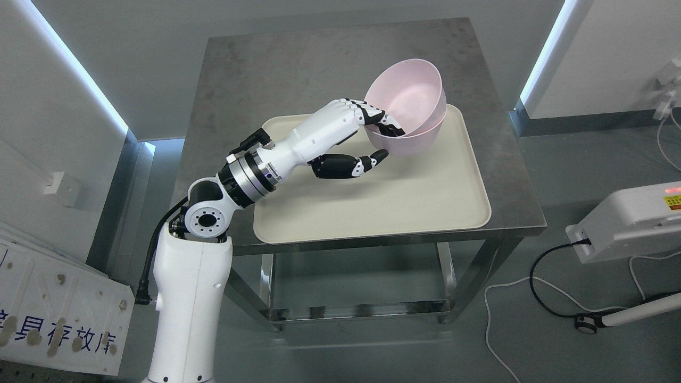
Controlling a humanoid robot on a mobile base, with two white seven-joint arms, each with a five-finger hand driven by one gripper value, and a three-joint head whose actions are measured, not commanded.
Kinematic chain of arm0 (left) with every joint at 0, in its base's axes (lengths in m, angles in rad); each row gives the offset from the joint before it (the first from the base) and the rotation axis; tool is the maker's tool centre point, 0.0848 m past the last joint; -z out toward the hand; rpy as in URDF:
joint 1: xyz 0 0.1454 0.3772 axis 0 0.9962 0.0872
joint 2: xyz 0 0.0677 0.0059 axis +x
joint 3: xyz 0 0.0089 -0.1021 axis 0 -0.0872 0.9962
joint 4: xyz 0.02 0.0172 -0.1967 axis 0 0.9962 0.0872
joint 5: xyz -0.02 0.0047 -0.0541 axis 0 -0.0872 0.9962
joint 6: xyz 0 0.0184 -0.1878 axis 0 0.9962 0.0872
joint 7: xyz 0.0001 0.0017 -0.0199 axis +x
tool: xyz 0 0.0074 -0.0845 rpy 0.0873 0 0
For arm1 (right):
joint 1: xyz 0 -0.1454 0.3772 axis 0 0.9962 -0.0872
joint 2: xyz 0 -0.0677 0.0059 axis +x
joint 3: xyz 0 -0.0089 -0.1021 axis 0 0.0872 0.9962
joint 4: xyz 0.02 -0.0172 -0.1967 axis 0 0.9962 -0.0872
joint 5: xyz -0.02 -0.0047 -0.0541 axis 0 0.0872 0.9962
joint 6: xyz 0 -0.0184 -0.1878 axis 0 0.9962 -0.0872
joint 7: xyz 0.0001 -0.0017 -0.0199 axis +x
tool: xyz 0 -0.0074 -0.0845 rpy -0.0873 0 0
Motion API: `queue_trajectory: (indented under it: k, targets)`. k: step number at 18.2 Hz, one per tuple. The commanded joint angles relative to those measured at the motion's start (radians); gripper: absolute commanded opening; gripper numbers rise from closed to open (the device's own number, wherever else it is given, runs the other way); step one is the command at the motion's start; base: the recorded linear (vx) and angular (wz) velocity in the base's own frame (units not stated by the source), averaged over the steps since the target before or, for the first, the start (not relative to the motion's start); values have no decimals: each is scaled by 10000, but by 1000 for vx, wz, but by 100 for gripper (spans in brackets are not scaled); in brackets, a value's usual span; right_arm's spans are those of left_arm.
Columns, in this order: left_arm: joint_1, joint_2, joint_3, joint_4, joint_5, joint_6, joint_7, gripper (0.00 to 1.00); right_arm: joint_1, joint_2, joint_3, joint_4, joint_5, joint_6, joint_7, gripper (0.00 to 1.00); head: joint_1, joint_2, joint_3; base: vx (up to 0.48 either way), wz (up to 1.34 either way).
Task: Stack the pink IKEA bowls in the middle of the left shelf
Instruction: 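Carry the stacked bowls in the left hand while turning to the bin shelf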
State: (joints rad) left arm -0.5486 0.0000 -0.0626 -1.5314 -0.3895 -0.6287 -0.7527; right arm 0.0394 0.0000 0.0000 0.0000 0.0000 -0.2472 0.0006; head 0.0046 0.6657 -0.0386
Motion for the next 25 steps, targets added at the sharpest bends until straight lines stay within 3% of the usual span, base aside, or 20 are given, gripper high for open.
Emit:
queue_trajectory:
  k: [1, 12, 25]
  targets:
    - [577, 175, 702, -900, 459, -187, 10, 10, 5, -175, -46, -174, -15, 2, -6, 100, 0, 0, 0, -20, -18]
    - [761, 175, 1179, -1145, 719, -631, -5, 11, 5, -175, -46, -174, -15, 2, -6, 100, 0, 0, 0, -221, 51]
    - [731, 175, 504, -1344, 842, -647, 26, 12, 5, -175, -46, -174, -15, 2, -6, 100, 0, 0, 0, -457, -56]
